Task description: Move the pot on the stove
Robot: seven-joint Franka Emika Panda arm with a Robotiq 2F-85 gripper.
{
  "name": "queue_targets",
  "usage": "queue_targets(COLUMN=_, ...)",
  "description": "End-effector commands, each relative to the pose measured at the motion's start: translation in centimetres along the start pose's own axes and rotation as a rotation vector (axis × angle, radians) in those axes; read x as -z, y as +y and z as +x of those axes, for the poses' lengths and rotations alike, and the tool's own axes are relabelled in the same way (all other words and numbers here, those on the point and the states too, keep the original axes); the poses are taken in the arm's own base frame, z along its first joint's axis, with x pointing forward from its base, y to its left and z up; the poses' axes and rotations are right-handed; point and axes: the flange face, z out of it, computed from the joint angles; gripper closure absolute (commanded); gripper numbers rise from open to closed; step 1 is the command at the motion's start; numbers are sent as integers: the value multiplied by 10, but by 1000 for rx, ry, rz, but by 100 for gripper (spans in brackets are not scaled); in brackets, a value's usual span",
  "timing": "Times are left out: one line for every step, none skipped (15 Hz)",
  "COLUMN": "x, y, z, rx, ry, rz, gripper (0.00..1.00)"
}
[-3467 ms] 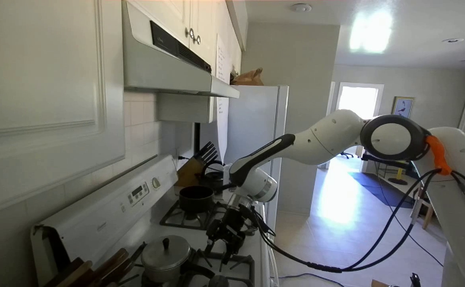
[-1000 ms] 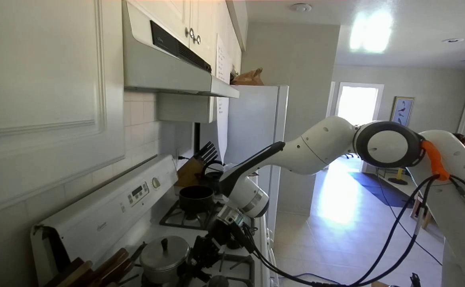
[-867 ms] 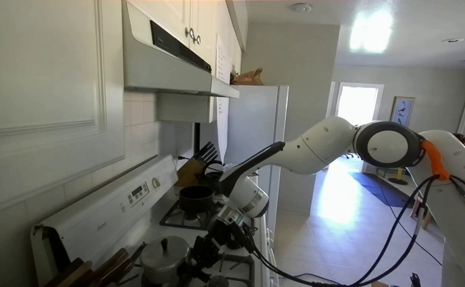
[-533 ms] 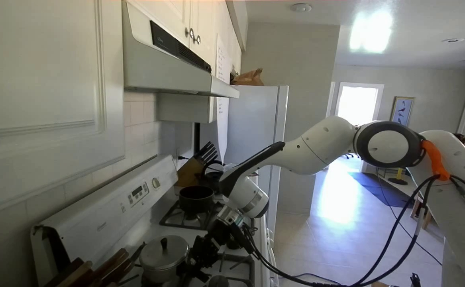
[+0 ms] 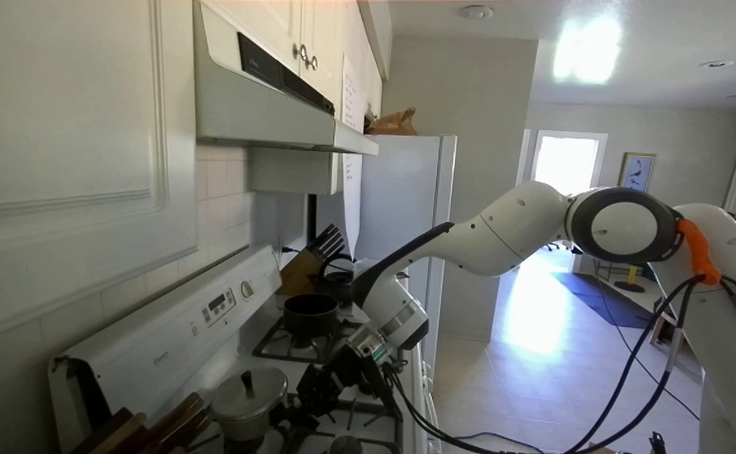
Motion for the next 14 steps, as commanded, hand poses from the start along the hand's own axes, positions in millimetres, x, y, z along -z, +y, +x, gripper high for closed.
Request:
queue_targets(x=8, y=-15, z=-5, rx=35, ry=107, rz=35, gripper=95)
queue_targets(x=9, y=-16, z=-5, rx=43, ry=129, rz=42, gripper=95)
queue_targets(x=9, y=-17, z=-5, rx=49, ry=147, rz=51, gripper=95)
queue_targets(x=9, y=-19, z=-6, rx=54, ry=160, rz=58, gripper=95)
queue_targets(x=9, y=-20, z=-6, rx=59, ry=172, rz=63, gripper=95)
queue_targets(x=9, y=-20, z=-6, rx=62, ry=183, rz=67, gripper=95)
queue_targets(x=9, y=-19, z=-7, rx=62, ry=193, rz=69, gripper=95)
queue_targets(x=9, y=-19, z=-8, rx=62, ry=204, rz=75, gripper=95)
queue_targets(x=10, y=-18, z=-9, rx=60, ry=218, rz=82, gripper=95)
queue_targets(x=11, y=-18, z=-10, rx=54, ry=232, rz=92, gripper=95)
queue_targets(x=12, y=-16, z=-11, rx=46, ry=243, rz=102, gripper=95)
queue_targets(x=14, y=-14, z=-12, rx=36, ry=258, rz=110, gripper=95)
queue_targets(x=16, y=-13, z=-13, rx=29, ry=280, rz=117, gripper=95)
queue_targets(x=19, y=-12, z=-14, rx=21, ry=300, rz=130, gripper=95)
